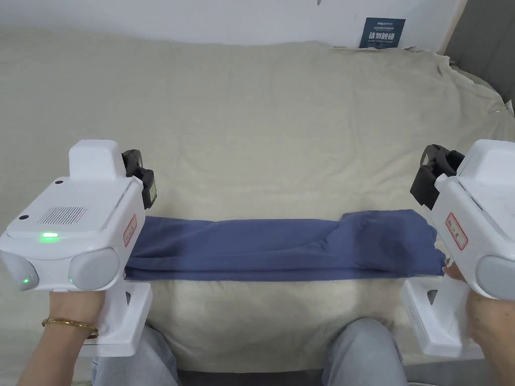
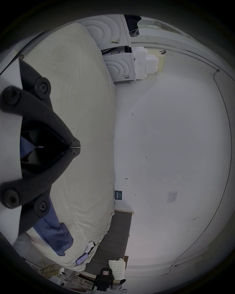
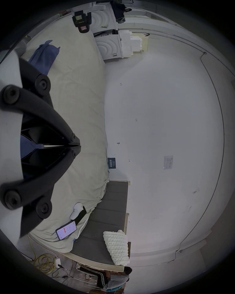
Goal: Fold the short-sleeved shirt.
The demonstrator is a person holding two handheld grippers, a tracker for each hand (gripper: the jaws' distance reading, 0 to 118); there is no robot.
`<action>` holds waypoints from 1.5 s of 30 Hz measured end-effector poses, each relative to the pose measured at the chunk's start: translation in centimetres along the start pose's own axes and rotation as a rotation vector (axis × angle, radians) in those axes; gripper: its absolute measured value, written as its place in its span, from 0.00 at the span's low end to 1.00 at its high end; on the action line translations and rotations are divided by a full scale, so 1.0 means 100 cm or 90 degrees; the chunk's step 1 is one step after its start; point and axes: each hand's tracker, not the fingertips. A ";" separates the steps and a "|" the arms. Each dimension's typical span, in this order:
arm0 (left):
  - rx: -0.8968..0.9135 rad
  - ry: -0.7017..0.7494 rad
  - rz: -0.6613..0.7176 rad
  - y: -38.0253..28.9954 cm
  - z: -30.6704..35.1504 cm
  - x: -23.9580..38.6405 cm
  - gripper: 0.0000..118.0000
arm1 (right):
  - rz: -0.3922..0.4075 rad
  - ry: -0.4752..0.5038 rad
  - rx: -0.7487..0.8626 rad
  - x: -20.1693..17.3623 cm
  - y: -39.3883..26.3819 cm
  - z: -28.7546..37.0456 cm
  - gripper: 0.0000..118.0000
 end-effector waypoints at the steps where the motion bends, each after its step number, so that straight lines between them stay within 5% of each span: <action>1: 0.001 0.000 0.008 0.000 -0.001 0.001 0.00 | 0.003 0.000 -0.002 0.000 0.000 0.000 0.00; 17: 0.005 0.006 -0.009 0.002 -0.006 0.003 0.00 | 0.008 0.006 -0.017 -0.007 -0.004 -0.003 0.00; 20: -0.027 -0.026 0.060 0.008 -0.016 -0.011 0.00 | 0.003 0.009 -0.024 -0.008 -0.004 -0.005 0.00; 22: -0.066 -0.056 0.113 0.014 -0.027 -0.025 0.28 | 0.003 0.015 -0.026 -0.008 -0.005 -0.007 0.00; 24: -0.128 -0.057 0.124 0.018 -0.044 -0.037 0.90 | 0.020 0.014 -0.029 -0.012 -0.006 -0.008 0.00; 25: -0.155 -0.069 0.128 0.021 -0.050 -0.043 1.00 | 0.027 0.013 -0.030 -0.013 -0.007 -0.009 0.00; 31: -0.318 -0.189 0.242 0.012 -0.115 -0.114 1.00 | 0.038 0.010 -0.046 -0.019 -0.011 -0.016 0.00; 45: -0.540 -0.244 0.396 -0.099 -0.173 -0.187 1.00 | 0.073 -0.015 -0.104 -0.032 -0.023 -0.035 0.00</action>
